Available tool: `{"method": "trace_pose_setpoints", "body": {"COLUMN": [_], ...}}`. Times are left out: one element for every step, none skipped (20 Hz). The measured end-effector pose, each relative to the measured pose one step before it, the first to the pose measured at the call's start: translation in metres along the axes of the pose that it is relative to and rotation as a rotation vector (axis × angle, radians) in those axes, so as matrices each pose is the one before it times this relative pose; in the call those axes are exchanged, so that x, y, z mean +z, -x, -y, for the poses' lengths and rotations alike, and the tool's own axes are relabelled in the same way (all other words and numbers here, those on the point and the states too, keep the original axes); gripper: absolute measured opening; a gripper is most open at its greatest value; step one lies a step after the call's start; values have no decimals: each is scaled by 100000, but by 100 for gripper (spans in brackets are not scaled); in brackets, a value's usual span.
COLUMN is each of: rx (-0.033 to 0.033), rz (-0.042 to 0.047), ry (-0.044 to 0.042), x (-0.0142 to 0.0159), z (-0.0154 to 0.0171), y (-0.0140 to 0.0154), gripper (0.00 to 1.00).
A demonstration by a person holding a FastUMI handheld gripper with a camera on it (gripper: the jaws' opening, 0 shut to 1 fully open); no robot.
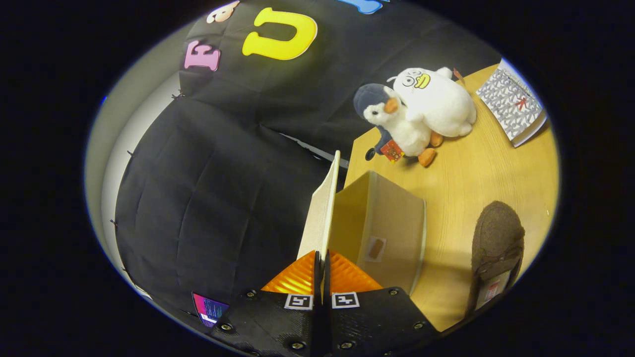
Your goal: Open the storage box then place both shoes into the box .Put the left shoe in first, then the right shoe, with the right side of both shoes facing outward in a uniform manner.
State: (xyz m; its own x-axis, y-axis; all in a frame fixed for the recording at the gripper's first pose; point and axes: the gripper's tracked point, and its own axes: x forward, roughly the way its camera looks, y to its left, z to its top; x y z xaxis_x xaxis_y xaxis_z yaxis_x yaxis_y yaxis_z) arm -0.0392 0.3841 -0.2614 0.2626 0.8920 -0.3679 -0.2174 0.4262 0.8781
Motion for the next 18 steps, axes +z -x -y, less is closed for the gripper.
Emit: {"method": "trace_pose_setpoints", "body": {"rx": [-901,-1212,-1788,-1547,-478,-682,-427,67,137,98,-383,-412,-654,250,-158,-123,-678,-1073], "rz": [476,427,-389,44,218,161,-63,-201,-234,-705,-577,-577,-1019,-868,-860,-557,-945,-944], "ry": [1422,1498,1333,1582,2331,3081,3325,3214,2484,2627,2829,2357,1703,738,848,1297,729,754], "x": [426,342,256,287,324,225,317,134,187,38,87,-68,-108,-290,-236,-217,-334,-498], "z": [-985,-1089,-970,-1065,-1403,-1298,-1355,-1555,-1546,-1489,-1302,-1246,-1123,-1286,-1211,-1021,-964,-955], "y": [2,-5,-95,-143,-175,-310,-442,-519,-596,-704,-933,-1154,-1178,-1196,-1315,-1208,-1280,-1190], "gripper": [0,0,0,0,0,0,0,0,0,0,0,0,0,0,0,0,0,0]}}
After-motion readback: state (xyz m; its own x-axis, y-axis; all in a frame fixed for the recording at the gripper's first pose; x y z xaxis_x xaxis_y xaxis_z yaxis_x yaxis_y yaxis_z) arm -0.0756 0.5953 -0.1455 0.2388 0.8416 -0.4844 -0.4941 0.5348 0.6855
